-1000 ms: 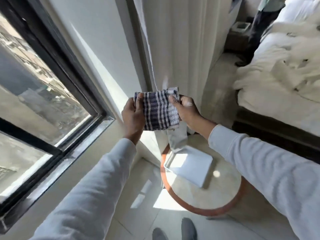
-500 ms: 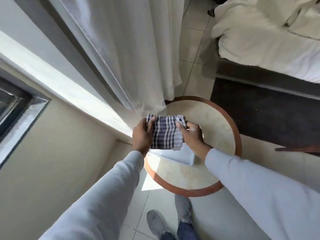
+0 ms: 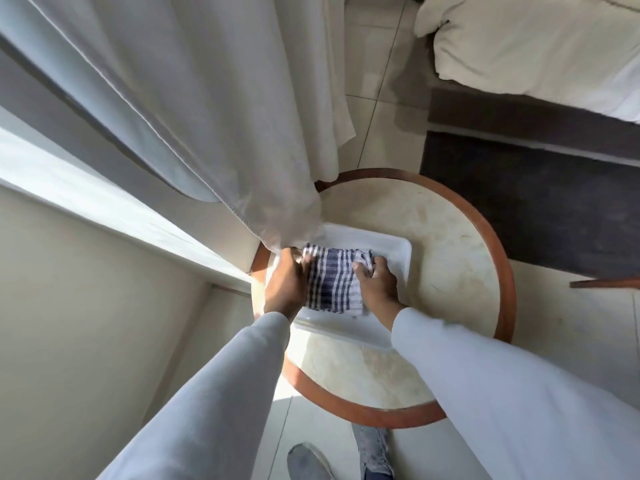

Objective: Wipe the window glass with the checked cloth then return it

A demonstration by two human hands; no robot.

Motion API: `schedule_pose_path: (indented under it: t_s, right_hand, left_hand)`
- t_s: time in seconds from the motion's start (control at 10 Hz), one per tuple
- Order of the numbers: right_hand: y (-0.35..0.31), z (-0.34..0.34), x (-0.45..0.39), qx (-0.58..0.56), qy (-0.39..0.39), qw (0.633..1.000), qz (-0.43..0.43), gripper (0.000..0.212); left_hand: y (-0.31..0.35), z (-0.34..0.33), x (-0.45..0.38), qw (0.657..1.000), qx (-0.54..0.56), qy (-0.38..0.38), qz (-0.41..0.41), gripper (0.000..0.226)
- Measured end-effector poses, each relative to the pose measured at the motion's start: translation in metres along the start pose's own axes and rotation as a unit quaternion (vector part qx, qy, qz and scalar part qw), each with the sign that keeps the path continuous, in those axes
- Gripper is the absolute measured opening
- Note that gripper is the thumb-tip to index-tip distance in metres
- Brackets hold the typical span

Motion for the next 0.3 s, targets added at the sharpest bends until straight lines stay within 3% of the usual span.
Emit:
schedule_pose_path:
  t_s: [0.1,0.2,0.3]
  right_hand:
    - [0.000,-0.014,0.005,0.131,-0.007,0.990,0.043,0.052]
    - [-0.018,-0.017,0.027,0.267,0.056,0.950,0.149,0.066]
    - [-0.040,-0.023,0.048,0.347,0.061,0.909,0.223,0.069]
  left_hand:
    - [-0.001,-0.012,0.004,0.998,-0.002,-0.046,-0.048,0.042]
    - [0.013,-0.005,0.015,0.989,-0.062,-0.045,-0.127,0.050]
    - [0.028,0.008,0.025,0.986,-0.073,-0.052,-0.142,0.056]
Point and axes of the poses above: each hand's wrist, its own x-axis away from the middle knuckle, its own z-axis out of the back of the hand, y = z × x, the point moved 10 cm from there along -x, towards the middle knuckle, and after that the axes turned 15 degrees about -z, right-handed, at the moved point
